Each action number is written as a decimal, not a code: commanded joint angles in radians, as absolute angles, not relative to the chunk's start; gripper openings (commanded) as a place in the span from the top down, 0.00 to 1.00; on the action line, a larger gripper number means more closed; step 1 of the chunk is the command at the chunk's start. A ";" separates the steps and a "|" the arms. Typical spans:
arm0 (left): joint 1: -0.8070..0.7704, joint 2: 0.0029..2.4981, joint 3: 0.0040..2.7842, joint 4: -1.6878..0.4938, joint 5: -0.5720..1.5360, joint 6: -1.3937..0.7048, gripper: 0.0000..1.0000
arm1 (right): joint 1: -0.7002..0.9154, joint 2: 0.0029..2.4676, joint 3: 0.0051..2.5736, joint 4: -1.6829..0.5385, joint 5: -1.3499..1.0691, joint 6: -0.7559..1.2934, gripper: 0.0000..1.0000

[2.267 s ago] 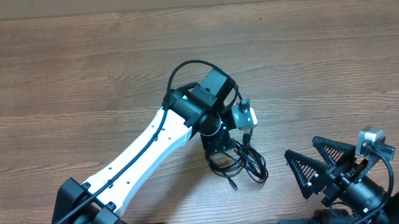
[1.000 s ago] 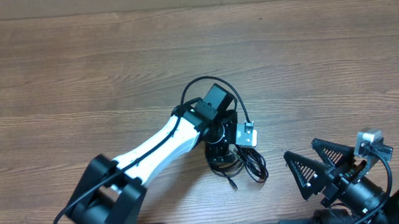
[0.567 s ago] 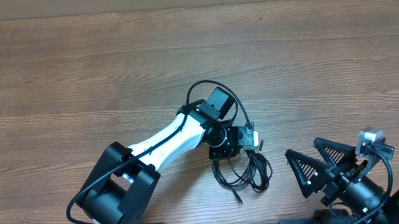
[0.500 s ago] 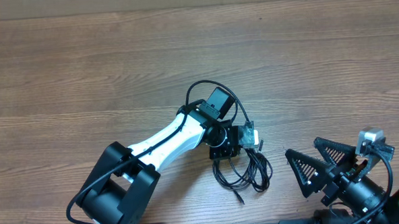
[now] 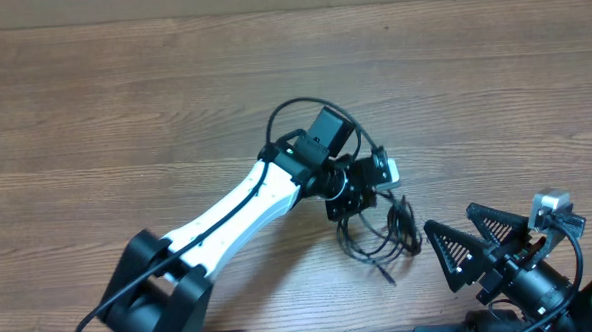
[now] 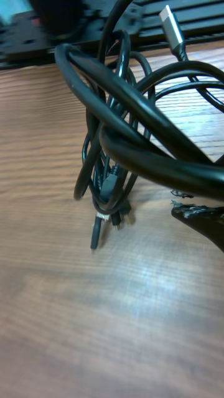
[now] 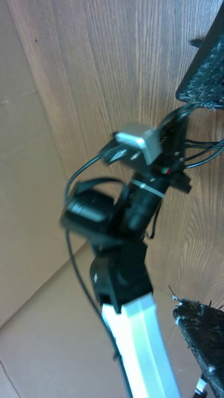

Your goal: Untangle cables

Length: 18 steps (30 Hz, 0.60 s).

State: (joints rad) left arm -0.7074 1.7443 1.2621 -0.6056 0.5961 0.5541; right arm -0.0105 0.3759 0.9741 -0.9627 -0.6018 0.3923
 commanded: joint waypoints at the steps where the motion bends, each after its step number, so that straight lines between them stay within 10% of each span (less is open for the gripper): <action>1: -0.706 1.644 1.323 -0.605 0.544 0.429 0.96 | -0.007 0.377 0.981 -0.961 -0.595 0.393 0.00; 18: -0.699 1.417 1.344 -0.458 0.377 0.160 0.96 | -0.007 0.377 0.981 -0.988 -0.590 0.392 0.00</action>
State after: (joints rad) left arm -0.7048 1.4399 1.3148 -0.4831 0.4416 0.2798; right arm -0.0105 0.3759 0.9741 -0.9810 -0.6014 0.3927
